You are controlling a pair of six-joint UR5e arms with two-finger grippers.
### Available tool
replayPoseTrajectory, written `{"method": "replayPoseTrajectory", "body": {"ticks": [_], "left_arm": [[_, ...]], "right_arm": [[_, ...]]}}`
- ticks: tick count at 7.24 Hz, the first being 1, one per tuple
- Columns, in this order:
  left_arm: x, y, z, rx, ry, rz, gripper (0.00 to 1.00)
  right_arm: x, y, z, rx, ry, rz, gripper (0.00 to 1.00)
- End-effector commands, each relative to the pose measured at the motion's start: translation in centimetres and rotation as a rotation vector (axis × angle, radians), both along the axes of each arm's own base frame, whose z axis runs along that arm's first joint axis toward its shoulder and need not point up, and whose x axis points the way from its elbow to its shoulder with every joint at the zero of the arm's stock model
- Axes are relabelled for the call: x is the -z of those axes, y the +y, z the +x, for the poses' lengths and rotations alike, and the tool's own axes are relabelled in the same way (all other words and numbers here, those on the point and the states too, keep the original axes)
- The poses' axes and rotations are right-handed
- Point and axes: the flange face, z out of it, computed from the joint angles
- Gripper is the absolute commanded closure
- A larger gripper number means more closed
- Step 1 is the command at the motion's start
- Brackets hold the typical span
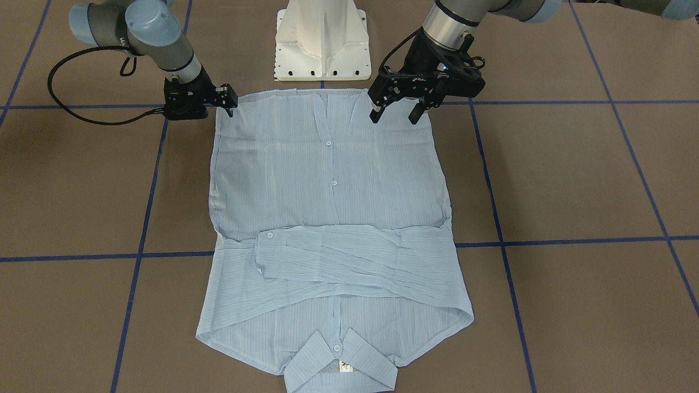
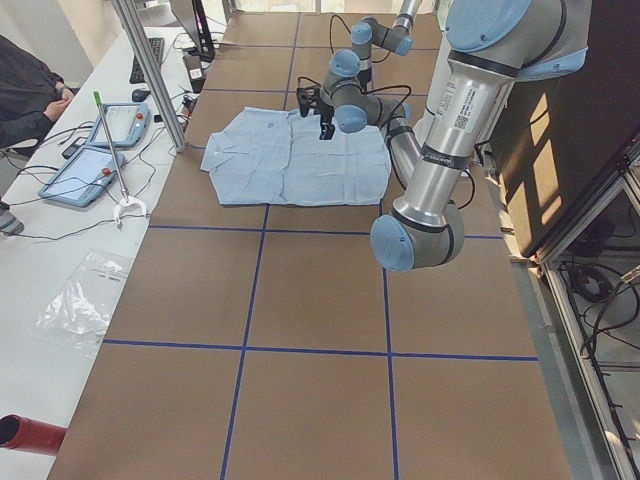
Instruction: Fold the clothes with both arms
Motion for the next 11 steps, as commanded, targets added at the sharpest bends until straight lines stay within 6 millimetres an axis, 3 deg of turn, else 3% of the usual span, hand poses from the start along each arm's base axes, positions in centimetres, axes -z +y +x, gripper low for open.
{"method": "replayPoseTrajectory", "body": {"ticks": [1, 3, 11], "left_arm": [[-0.1, -0.1, 0.1, -0.001, -0.004, 0.001, 0.00], [0.0, -0.1, 0.1, 0.000, -0.002, 0.001, 0.00], [-0.2, -0.1, 0.5, -0.004, -0.007, -0.001, 0.00]], "right_arm": [[0.3, 0.9, -0.8, 0.024, -0.003, -0.003, 0.22], [0.1, 1.4, -1.1, 0.024, 0.002, -0.016, 0.43], [0.0, 2.1, -1.3, 0.043, 0.005, -0.030, 0.53]]}}
